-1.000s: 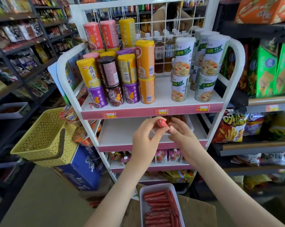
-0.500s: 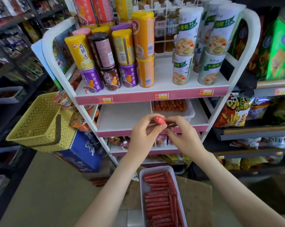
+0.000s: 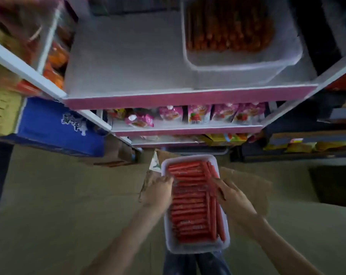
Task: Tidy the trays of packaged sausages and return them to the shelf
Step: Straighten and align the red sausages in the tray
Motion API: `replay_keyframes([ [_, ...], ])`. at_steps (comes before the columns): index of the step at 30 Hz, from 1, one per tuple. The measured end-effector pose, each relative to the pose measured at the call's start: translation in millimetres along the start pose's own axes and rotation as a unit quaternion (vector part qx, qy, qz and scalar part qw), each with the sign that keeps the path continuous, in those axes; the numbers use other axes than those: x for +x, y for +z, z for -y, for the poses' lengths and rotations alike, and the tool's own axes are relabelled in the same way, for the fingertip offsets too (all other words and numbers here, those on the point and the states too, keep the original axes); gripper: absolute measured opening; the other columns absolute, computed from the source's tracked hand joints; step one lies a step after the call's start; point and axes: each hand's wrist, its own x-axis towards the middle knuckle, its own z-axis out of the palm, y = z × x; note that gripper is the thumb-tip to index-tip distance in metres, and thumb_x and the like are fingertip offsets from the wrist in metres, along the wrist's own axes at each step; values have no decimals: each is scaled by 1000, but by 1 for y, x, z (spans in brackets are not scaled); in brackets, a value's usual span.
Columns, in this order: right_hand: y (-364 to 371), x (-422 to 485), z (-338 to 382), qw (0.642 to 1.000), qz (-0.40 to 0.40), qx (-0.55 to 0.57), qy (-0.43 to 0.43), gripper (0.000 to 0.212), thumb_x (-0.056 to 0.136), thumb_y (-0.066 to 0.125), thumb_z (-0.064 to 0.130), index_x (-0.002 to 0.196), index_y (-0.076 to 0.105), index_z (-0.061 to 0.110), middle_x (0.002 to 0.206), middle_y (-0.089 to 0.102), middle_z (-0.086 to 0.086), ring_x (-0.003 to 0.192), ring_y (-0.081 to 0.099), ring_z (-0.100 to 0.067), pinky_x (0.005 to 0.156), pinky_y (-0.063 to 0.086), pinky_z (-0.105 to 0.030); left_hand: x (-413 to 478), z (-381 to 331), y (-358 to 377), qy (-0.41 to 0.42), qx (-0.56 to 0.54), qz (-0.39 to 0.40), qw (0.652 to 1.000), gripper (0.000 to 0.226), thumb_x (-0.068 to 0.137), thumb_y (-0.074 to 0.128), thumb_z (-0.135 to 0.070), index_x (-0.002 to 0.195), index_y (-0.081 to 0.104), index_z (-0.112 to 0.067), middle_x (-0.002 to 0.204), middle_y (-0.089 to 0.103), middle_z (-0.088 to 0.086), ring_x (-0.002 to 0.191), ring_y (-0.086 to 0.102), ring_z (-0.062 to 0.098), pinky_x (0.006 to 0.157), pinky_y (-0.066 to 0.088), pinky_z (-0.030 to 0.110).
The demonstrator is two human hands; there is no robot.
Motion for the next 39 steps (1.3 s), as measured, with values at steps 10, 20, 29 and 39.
replay_keyframes([
  [10, 131, 95, -70, 917, -127, -373, -64, 58, 92, 28, 30, 146, 37, 14, 153, 32, -13, 142, 30, -28, 116, 0, -51, 111, 3, 87, 91, 223, -38, 970, 50, 100, 25, -12, 149, 14, -9, 153, 22, 12, 140, 22, 27, 116, 14, 37],
  [20, 139, 110, -58, 920, -118, -374, 11, 60, 93, 37, 35, 147, 32, 11, 155, 28, -10, 144, 22, -29, 115, -18, -47, 108, 5, 75, 66, 213, -55, 973, 28, 102, 35, -22, 126, 45, -12, 121, 46, 10, 113, 49, 30, 78, 44, 35],
  [29, 40, 59, -11, 957, -97, 274, -15, 55, 95, 57, 11, 128, 38, 51, 123, 58, 10, 112, 54, 4, 95, 45, -20, 21, -12, -4, 113, -84, 35, 989, 44, 97, 47, -42, 137, 47, -25, 120, 63, -1, 99, 62, 18, 75, 43, 22],
  [39, -145, -60, 95, 877, -165, 450, -34, 29, 95, 45, -4, 76, 56, 15, 57, 60, 3, 54, 54, -7, 56, 46, -17, -130, -77, -162, 215, -491, 72, 841, 32, 94, 51, -3, 113, 64, -24, 88, 69, 2, 85, 67, 14, 81, 52, 22],
])
